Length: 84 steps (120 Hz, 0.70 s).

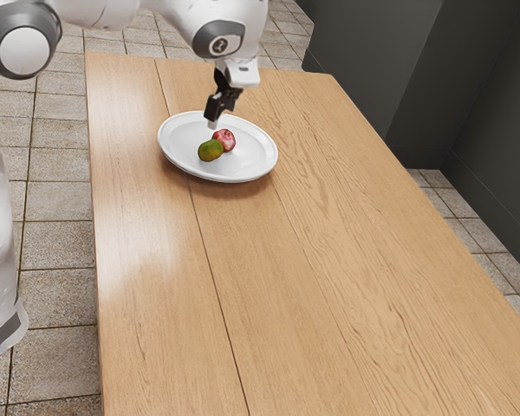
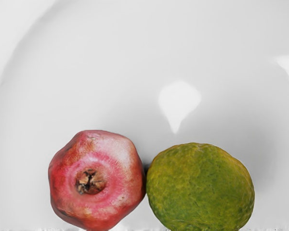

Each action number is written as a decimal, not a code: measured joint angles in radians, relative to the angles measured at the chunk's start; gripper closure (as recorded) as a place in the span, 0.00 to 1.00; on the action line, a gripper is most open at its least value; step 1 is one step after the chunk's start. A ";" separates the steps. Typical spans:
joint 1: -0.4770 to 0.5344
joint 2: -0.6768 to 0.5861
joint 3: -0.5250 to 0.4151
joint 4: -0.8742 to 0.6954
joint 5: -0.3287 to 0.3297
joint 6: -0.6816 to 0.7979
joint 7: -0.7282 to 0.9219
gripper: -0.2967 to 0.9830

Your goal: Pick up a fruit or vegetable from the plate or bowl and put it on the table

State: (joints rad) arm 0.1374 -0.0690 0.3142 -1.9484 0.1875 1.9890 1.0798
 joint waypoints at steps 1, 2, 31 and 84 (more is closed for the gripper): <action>0.001 0.000 0.000 0.000 0.000 0.001 0.002 0.24; 0.003 0.001 0.000 -0.001 -0.001 0.001 0.005 0.24; 0.044 0.006 0.002 -0.014 -0.005 0.022 0.061 0.24; 0.086 0.052 -0.027 -0.002 -0.049 0.079 0.103 0.24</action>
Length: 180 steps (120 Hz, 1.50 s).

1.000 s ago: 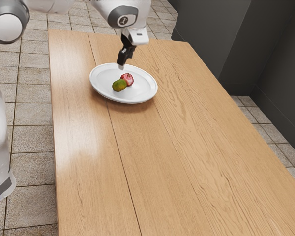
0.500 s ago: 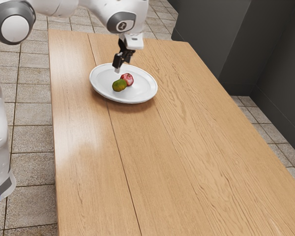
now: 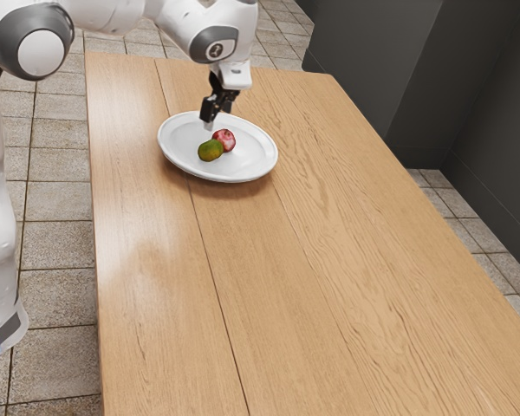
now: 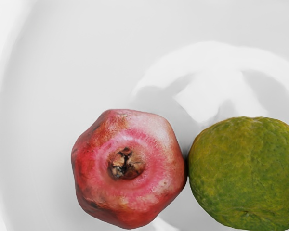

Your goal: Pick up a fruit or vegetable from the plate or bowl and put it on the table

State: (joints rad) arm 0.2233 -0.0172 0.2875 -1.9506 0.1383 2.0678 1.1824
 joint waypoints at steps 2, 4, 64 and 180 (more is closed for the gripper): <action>0.002 0.000 -0.004 0.001 -0.001 0.001 0.000 0.24; 0.004 0.000 -0.007 0.001 -0.002 0.001 -0.001 0.24; -0.073 0.038 -0.028 0.008 -0.018 0.027 -0.013 0.24; -0.017 0.115 0.009 0.059 -0.031 0.032 -0.019 0.24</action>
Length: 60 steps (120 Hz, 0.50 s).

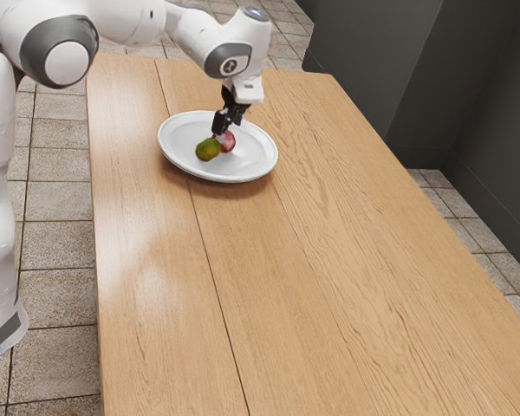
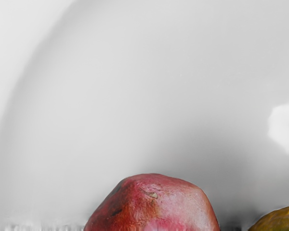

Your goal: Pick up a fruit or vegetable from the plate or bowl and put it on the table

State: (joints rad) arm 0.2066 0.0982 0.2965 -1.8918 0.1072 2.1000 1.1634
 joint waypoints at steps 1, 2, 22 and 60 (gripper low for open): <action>0.001 0.000 0.000 0.000 0.000 0.000 0.000 0.24; 0.001 0.000 0.001 0.000 -0.001 0.000 0.000 0.24; -0.004 0.028 0.001 0.004 -0.012 -0.004 0.000 0.24; -0.002 0.034 0.018 0.007 -0.032 -0.019 -0.006 0.38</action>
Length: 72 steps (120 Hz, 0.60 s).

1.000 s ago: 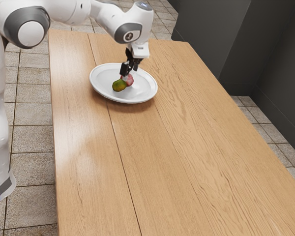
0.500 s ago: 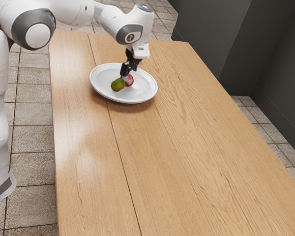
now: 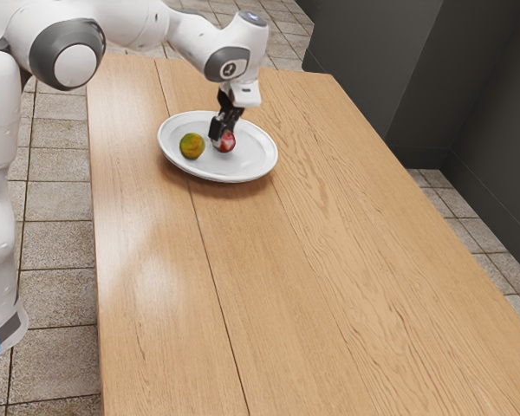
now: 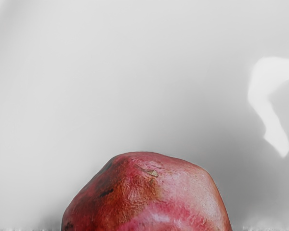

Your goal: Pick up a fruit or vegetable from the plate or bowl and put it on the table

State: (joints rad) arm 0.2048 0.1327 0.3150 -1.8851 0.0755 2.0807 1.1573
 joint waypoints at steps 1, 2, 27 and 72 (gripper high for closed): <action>0.000 0.000 0.000 0.000 0.000 0.000 0.000 0.39; 0.000 0.000 0.000 0.000 -0.001 -0.001 0.000 0.40; 0.027 0.011 0.006 0.001 -0.024 -0.011 -0.014 0.50; 0.030 -0.028 -0.039 0.121 -0.043 -0.124 -0.060 0.53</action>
State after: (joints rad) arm 0.2348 0.1046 0.2757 -1.7641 0.0326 1.9568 1.0973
